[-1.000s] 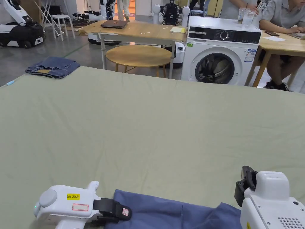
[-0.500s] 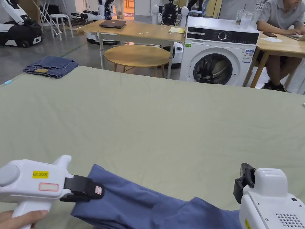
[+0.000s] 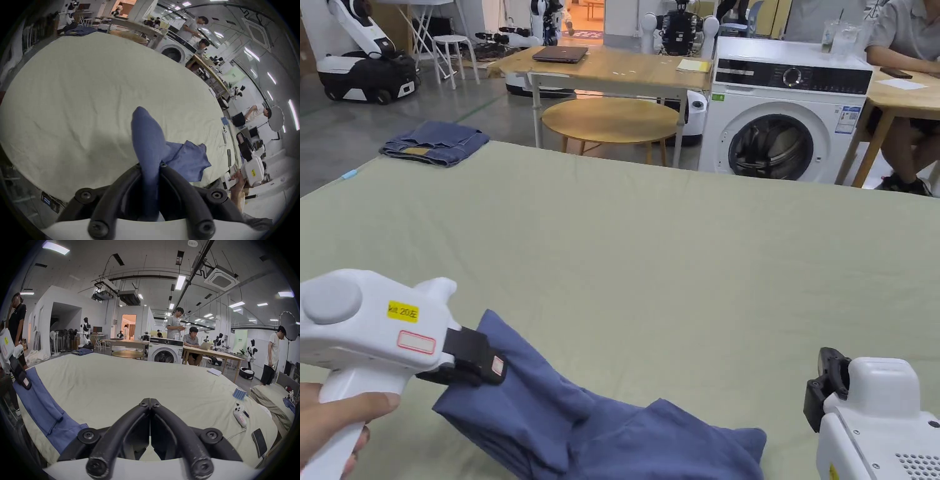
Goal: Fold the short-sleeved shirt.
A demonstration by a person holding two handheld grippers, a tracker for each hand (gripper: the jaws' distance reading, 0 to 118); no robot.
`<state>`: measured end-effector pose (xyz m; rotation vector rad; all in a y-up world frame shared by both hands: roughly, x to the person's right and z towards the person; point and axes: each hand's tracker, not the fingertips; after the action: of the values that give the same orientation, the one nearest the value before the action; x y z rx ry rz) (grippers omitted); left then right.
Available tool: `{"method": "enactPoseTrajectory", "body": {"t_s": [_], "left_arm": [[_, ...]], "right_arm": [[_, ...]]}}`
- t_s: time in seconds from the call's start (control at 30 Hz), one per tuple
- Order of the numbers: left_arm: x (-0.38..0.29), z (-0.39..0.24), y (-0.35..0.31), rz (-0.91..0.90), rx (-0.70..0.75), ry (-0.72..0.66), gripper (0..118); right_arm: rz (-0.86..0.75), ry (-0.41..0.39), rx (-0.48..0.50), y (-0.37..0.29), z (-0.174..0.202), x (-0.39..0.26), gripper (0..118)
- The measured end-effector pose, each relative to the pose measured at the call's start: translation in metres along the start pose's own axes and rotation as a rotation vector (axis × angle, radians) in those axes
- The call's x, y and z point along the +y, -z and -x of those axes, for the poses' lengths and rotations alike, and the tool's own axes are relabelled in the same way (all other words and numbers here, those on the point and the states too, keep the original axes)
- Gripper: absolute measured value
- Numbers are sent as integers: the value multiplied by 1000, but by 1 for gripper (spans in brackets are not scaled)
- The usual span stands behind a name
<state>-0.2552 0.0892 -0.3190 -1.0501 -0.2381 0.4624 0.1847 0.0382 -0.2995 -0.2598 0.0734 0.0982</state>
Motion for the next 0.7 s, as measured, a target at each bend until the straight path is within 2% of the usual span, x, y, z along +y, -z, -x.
{"method": "enactPoseTrajectory", "body": {"t_s": [0.47, 0.7], "left_arm": [[-5, -119, 79, 175, -46, 135, 2], [-19, -156, 145, 227, 2, 129, 2]], "right_arm": [[7, 12, -27, -6, -14, -4, 0], [21, 17, -44, -10, -22, -8, 0]]}}
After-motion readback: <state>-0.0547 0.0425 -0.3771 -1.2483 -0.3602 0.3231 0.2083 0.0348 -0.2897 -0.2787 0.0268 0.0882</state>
